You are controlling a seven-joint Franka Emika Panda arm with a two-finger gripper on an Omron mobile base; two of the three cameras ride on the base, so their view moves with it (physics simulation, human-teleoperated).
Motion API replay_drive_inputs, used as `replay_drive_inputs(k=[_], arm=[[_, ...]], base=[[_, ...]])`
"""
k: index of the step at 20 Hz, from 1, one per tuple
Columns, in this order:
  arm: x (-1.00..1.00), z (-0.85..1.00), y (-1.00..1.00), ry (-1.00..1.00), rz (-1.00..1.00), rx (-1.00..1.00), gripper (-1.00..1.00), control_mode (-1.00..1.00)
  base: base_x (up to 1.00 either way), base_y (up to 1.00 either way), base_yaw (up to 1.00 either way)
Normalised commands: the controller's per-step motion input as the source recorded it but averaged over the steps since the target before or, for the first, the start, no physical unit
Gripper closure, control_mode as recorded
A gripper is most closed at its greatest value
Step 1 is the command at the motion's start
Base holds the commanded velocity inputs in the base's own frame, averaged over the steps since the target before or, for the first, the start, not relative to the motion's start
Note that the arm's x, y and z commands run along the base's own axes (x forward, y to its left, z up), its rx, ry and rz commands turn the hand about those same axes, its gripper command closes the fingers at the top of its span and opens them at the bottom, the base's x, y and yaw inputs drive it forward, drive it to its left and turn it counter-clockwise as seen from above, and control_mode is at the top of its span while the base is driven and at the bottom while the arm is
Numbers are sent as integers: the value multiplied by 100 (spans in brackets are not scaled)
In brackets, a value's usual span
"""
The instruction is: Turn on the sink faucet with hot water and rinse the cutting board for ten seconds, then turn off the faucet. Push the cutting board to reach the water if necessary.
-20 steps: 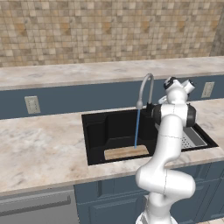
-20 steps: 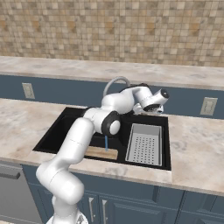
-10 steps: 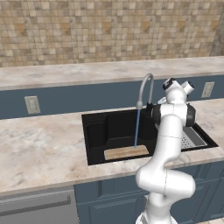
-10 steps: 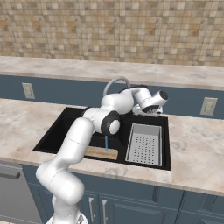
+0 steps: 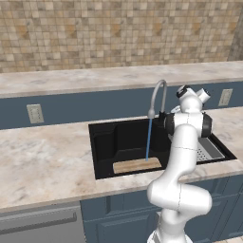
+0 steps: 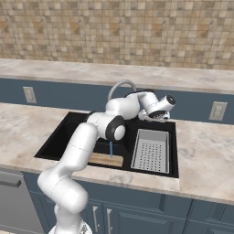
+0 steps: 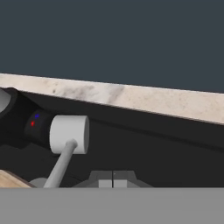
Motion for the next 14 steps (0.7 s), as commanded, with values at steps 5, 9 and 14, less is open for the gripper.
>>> replay_drive_inputs(k=[5,9,14], arm=[[0,-6,9,0,0,0,100,-100],[0,-9,9,0,0,0,100,-100],[0,-8,17,2,0,0,100,-100]], base=[[0,0,0],[0,0,0],[0,0,0]])
